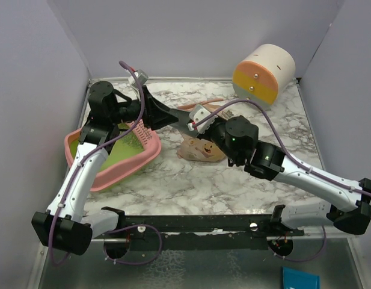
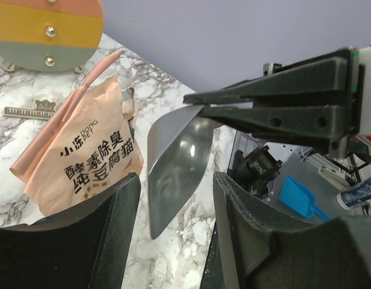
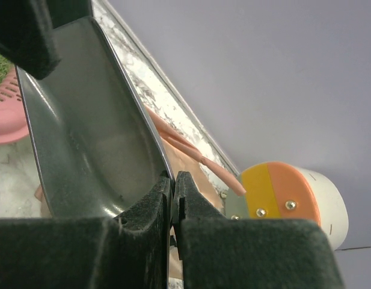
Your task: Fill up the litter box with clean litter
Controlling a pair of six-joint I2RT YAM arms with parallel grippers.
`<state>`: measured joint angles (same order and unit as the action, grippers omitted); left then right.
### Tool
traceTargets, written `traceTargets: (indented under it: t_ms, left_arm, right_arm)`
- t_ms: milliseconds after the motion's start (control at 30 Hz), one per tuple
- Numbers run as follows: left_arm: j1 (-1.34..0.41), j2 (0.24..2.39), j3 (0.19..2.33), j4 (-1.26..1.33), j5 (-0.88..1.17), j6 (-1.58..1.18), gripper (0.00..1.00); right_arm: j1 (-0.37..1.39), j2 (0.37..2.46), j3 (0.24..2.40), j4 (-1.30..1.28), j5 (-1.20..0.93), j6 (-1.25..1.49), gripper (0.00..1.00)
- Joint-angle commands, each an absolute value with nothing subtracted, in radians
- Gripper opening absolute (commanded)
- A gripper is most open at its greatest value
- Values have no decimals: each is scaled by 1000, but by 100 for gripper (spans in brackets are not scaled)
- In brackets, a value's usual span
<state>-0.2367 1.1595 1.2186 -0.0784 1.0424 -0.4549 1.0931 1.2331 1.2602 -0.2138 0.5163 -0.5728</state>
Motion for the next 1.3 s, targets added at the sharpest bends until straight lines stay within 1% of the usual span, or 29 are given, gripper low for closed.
traceTargets:
  t_ms: [0,167,333,733,800,833,867,900,933,967,1167,1200,1233,1267]
  left_arm:
    - [-238,1146,1215,-131,1042,-413,54]
    - [-238,1151,1202,-108,1019,-416,52]
    - [-239,1171,1186,-14,1034,-483,52]
    - [-245,1175,1187,-20,1038,-490,52]
    - [-248,1178,1189,-31,1038,-486,50]
    - [-250,1180,1194,-49,1036,-477,47]
    - [-252,1183,1200,-68,1033,-463,41]
    - [-254,1187,1204,-82,1034,-454,26]
    - [-255,1193,1209,-99,1035,-444,6]
    - [-257,1201,1215,-120,1035,-436,0]
    - [-269,1246,1223,-211,1007,-394,0]
    - [-270,1252,1215,-212,992,-396,0]
    - [-270,1255,1203,-208,975,-400,0]
    - [-271,1256,1187,-189,964,-411,0]
  right_arm:
    - [1098,1163,1267,-141,542,-563,1]
    - [1100,1129,1255,-142,517,-538,1]
    - [1100,1124,1254,-168,499,-525,1]
    - [1112,1178,1276,-185,450,-525,1]
    - [1122,1187,1280,-183,468,-525,1]
    - [1125,1189,1280,-180,473,-528,1]
    - [1127,1189,1278,-175,480,-530,1]
    - [1127,1188,1275,-170,483,-531,1]
    - [1129,1187,1274,-168,486,-530,1]
    - [1130,1185,1275,-167,488,-529,1]
    - [1130,1172,1270,-162,536,-513,1]
    - [1130,1167,1268,-159,543,-502,3]
    - [1131,1163,1264,-147,562,-487,9]
    - [1131,1158,1262,-138,577,-472,20]
